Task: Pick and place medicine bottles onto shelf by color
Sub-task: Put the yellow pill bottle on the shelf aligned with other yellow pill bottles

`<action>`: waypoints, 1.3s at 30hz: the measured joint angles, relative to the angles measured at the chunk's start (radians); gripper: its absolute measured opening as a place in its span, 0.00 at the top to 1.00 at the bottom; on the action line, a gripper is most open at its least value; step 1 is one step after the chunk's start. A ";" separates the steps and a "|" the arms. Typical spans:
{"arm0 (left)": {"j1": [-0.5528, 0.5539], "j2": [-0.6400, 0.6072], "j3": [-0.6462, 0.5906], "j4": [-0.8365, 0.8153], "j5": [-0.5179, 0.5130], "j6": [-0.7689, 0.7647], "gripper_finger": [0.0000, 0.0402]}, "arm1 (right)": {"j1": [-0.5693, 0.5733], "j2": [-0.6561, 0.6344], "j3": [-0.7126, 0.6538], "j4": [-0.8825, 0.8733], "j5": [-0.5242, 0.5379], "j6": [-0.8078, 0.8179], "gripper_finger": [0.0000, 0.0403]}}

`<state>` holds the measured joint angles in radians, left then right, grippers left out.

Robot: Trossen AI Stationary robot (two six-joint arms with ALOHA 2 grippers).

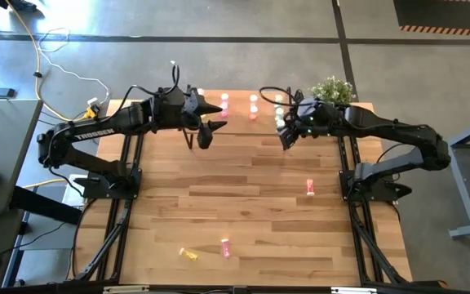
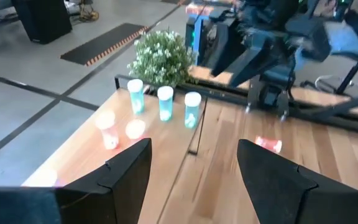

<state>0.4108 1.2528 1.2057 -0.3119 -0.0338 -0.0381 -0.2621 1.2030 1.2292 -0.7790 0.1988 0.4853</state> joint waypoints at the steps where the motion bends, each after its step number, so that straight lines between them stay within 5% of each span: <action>1: 0.000 -0.007 0.000 -0.016 0.000 0.007 0.43 | 0.013 0.000 0.004 -0.023 -0.006 0.036 0.52; 10: 0.000 -0.082 0.000 -0.130 0.050 0.041 0.43 | 0.146 0.000 0.005 -0.203 -0.018 0.339 0.52; 20: -0.090 -0.098 0.000 -0.332 0.074 -0.095 0.43 | 0.240 0.000 0.005 -0.391 -0.032 0.600 0.52; 31: -0.311 -0.098 0.000 -0.493 -0.035 -0.630 0.43 | 0.286 0.000 0.005 -0.502 -0.060 0.714 0.52; 39: -0.508 -0.083 0.000 -0.522 -0.106 -1.015 0.43 | 0.285 0.000 0.004 -0.504 -0.069 0.575 0.52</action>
<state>-0.0967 1.1697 1.2060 -0.8343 -0.1394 -1.0534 0.0227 1.2030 1.2335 -1.2827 0.1299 1.0599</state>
